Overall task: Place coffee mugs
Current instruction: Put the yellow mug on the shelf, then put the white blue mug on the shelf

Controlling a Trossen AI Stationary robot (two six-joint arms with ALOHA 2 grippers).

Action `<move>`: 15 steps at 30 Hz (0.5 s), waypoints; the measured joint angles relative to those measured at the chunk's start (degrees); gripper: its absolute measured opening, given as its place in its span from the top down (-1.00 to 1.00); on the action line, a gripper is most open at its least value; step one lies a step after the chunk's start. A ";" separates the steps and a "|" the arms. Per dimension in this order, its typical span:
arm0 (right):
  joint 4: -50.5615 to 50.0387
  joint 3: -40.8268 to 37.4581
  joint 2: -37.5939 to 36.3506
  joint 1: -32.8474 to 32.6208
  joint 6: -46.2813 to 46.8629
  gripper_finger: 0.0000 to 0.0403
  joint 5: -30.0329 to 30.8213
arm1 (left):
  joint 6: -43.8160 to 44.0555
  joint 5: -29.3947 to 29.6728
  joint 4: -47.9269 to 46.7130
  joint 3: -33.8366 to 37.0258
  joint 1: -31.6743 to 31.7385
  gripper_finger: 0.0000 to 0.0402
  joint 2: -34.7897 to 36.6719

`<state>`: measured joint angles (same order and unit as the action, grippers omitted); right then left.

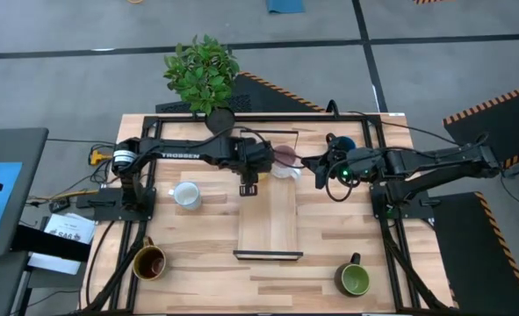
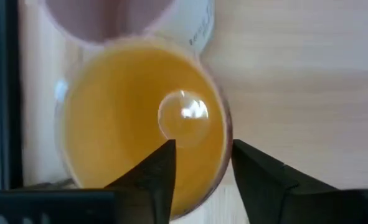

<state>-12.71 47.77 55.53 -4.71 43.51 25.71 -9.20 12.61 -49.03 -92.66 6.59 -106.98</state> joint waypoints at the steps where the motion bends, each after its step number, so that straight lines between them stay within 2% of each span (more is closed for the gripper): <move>1: 0.00 0.00 0.00 0.00 0.00 0.56 0.00 | -0.10 0.10 0.02 -0.51 0.00 0.25 0.00; 8: 0.00 0.00 0.00 0.00 0.00 0.56 -0.02 | -0.26 0.02 -3.76 -5.77 0.00 0.17 0.00; 15: -0.02 0.00 0.00 0.64 0.00 0.56 -0.11 | 2.34 1.07 -16.32 -15.23 0.00 0.17 0.91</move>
<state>-12.73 47.77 55.53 -4.07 43.51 25.61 -6.85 13.68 -65.35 -107.89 6.59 -106.06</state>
